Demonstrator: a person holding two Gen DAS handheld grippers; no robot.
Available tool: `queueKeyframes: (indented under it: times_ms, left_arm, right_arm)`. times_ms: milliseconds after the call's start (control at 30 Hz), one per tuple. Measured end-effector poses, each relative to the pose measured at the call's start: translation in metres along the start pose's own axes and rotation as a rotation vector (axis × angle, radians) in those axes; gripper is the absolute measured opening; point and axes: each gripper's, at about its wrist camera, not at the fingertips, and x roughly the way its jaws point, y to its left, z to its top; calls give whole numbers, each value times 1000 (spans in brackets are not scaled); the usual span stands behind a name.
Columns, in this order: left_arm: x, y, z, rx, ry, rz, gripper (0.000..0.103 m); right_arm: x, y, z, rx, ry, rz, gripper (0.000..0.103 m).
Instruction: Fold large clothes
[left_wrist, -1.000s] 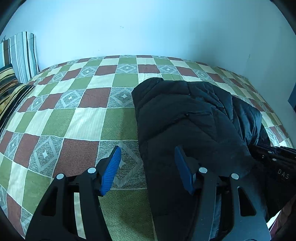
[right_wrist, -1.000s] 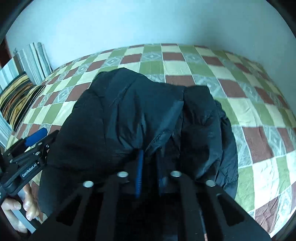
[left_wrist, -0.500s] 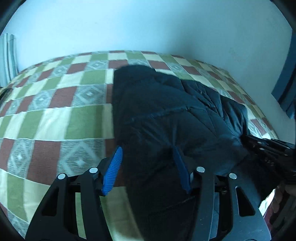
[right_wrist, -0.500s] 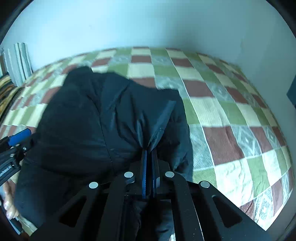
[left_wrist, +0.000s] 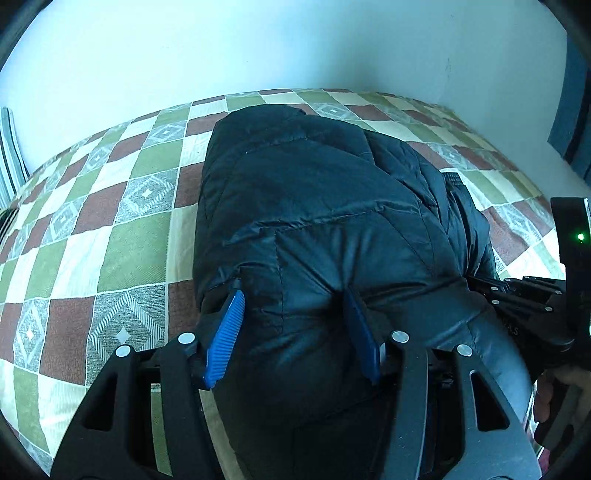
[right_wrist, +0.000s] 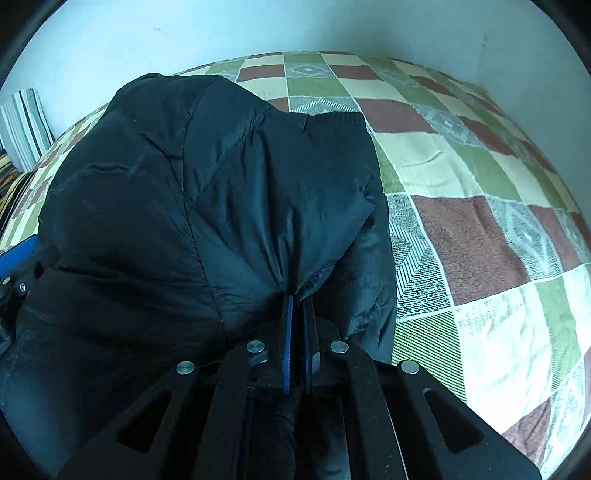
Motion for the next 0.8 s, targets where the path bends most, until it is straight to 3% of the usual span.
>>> queueKeyframes:
  times_ms: [533, 700, 800]
  left_arm:
    - [-5, 0, 0, -4, -5, 9, 55]
    - [-29, 8, 1, -61, -12, -9, 53]
    - [-55, 12, -5, -65, -64, -13, 53]
  right_arm:
    - [-12, -5, 2, 23, -28, -5, 4]
    - [-16, -6, 3, 20, -33, -4, 5]
    - [-22, -9, 4, 24, -40, 7, 5]
